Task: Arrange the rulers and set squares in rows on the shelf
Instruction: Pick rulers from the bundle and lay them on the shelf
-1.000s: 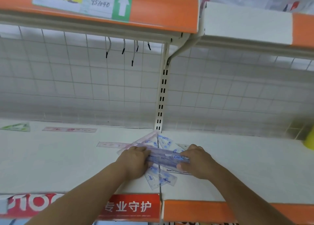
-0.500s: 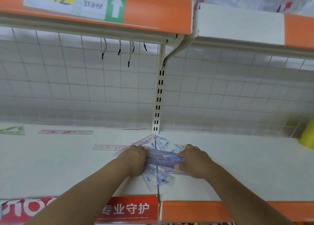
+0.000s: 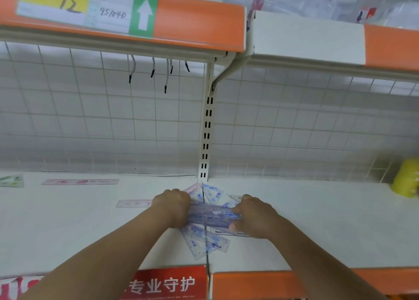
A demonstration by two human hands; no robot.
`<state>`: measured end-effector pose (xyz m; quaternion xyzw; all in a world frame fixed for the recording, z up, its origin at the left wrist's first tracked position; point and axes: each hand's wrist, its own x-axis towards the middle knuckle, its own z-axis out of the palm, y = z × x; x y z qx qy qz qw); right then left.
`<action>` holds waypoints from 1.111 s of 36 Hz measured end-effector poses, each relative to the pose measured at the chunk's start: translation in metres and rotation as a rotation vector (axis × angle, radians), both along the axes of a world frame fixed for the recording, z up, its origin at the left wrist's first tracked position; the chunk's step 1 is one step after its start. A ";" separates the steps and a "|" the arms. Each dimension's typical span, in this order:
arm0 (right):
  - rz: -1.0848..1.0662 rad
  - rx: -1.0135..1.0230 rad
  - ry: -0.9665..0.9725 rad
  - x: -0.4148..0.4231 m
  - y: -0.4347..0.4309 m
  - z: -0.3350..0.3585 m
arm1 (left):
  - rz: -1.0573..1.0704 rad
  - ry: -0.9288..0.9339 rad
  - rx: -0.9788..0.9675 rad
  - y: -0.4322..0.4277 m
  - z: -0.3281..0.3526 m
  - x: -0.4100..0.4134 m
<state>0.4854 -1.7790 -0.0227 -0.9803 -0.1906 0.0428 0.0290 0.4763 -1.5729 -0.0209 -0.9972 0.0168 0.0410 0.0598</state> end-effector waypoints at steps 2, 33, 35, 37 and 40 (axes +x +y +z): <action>0.004 -0.009 -0.003 0.000 0.000 0.000 | 0.009 0.011 -0.009 0.001 0.001 0.001; -0.198 0.106 0.040 0.004 -0.007 0.009 | 0.025 0.046 -0.144 0.018 0.014 -0.003; -0.234 0.104 0.002 0.006 -0.008 0.010 | 0.023 0.054 -0.164 0.017 0.014 -0.004; -0.262 0.108 -0.022 0.007 -0.008 0.011 | 0.029 0.064 -0.192 0.017 0.013 -0.004; -0.304 0.180 0.043 0.009 -0.009 0.013 | 0.037 0.044 -0.222 0.017 0.012 -0.004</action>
